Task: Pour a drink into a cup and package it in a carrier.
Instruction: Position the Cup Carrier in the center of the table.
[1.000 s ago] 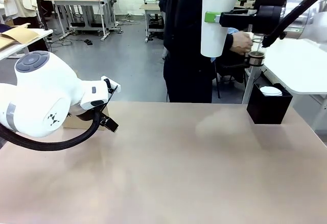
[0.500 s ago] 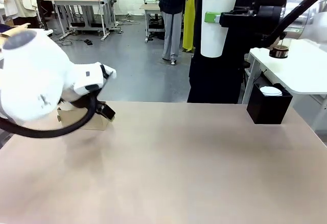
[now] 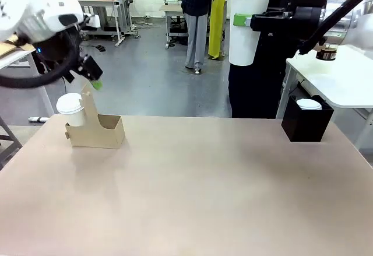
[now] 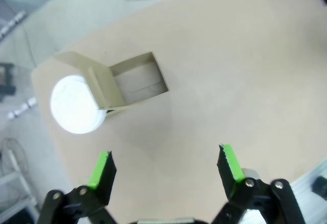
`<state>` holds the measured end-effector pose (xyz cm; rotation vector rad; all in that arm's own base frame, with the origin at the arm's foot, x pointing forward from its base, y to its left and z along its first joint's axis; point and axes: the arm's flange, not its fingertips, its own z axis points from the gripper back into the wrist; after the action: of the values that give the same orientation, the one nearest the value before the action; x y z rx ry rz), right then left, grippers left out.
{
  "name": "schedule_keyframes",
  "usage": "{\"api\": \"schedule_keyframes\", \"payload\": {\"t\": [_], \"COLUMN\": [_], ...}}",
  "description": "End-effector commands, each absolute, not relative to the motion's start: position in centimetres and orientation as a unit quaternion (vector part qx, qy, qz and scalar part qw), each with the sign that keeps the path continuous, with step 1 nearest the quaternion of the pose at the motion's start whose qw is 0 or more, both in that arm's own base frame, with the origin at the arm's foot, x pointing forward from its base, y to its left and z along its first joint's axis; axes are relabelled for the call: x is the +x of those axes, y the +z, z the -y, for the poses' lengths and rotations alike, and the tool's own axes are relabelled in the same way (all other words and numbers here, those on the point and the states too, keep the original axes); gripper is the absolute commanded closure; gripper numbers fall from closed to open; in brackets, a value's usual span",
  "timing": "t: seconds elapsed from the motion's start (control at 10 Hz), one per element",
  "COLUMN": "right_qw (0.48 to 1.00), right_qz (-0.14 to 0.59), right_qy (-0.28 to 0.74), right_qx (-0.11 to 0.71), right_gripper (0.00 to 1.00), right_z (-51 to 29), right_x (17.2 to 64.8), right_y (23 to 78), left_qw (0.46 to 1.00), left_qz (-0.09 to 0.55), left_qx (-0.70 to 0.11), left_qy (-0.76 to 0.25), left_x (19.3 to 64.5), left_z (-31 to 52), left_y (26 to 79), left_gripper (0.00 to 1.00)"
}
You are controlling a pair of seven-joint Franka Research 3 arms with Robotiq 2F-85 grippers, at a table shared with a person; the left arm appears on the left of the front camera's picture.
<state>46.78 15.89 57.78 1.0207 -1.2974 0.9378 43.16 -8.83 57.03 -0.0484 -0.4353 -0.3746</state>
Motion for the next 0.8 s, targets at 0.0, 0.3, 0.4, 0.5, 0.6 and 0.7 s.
{"api": "schedule_keyframes", "payload": {"t": [0.0, 0.3, 0.4, 0.5, 0.6, 0.7], "right_qw": [0.577, 0.577, 0.577, 0.577, 0.577, 0.577], "right_qz": [0.56, 0.56, 0.56, 0.56, 0.56, 0.56], "right_qy": [0.406, 0.406, 0.406, 0.406, 0.406, 0.406], "right_qx": [0.435, 0.435, 0.435, 0.435, 0.435, 0.435], "right_gripper": [0.19, 0.19, 0.19, 0.19, 0.19, 0.19], "right_z": [-16.0, -16.0, -16.0, -16.0, -16.0, -16.0], "right_x": [46.6, 46.6, 46.6, 46.6, 46.6, 46.6], "right_y": [57.9, 57.9, 57.9, 57.9, 57.9, 57.9], "left_qw": [0.975, 0.987, 0.989, 0.99, 0.99, 0.989], "left_qz": [0.179, 0.151, 0.142, 0.137, 0.134, 0.145], "left_qx": [-0.019, 0.01, 0.012, 0.012, 0.012, 0.016], "left_qy": [-0.13, -0.06, -0.046, -0.035, -0.029, -0.02], "left_x": [47.3, 51.6, 52.8, 53.6, 53.9, 54.3], "left_z": [9.1, 8.1, 7.6, 7.2, 6.9, 6.7], "left_y": [57.2, 53.8, 52.7, 51.5, 50.8, 50.7], "left_gripper": [0.0, 0.0, 0.0, 0.0, 0.0, 0.59]}}
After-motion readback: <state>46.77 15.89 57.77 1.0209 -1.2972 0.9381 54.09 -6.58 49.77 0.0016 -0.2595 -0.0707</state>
